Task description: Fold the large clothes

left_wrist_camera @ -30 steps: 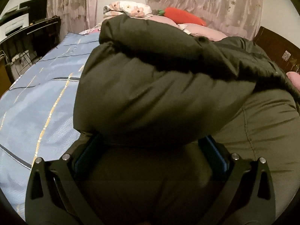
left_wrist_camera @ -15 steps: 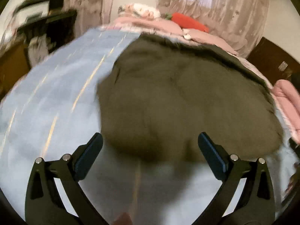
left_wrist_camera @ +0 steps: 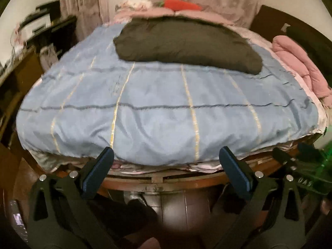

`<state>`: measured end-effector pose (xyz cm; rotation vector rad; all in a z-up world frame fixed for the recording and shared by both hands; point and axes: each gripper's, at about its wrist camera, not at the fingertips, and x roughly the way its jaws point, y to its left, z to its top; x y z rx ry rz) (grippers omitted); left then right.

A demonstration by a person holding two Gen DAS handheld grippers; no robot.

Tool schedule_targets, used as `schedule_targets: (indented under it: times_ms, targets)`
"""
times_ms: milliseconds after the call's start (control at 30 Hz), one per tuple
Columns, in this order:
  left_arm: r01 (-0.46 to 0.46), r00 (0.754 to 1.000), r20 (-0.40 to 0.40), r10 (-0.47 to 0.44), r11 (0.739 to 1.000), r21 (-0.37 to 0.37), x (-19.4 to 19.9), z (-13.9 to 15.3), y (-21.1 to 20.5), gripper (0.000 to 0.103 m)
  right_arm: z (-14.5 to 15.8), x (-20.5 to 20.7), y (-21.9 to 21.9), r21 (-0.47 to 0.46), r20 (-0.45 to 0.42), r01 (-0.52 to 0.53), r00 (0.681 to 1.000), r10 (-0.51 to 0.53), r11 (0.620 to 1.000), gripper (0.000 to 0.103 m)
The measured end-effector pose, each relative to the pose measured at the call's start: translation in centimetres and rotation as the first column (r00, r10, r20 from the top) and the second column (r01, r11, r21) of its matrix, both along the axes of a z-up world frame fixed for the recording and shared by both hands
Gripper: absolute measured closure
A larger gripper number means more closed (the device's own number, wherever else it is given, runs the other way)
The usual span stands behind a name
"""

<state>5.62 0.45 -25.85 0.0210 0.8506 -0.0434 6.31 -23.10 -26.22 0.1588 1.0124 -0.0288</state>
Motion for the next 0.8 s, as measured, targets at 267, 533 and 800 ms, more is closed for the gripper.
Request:
schedule_targets:
  times_ms: [267,533,800]
  targets:
    - [-0.043,0.975,0.219,0.031,0.998,0.051,-4.5,11.4,-1.6,0.002,12.3,-4.0,-0.1,-0.052,0.215,-0.008,0.976,0.019,0.999,0.001]
    - [-0.1,0.945,0.316,0.086,0.995,0.025,-11.5,22.4,-0.9,0.002,23.5,-11.5,-0.7,-0.055,0.398,0.045,0.917,-0.019,0.998,0.001]
    - [-0.115,0.918,0.377,0.121,0.993,-0.038,-14.3,25.2,1.1,0.002,27.1,-14.6,-1.1,-0.055,0.47,0.05,0.883,-0.019,0.997,0.001]
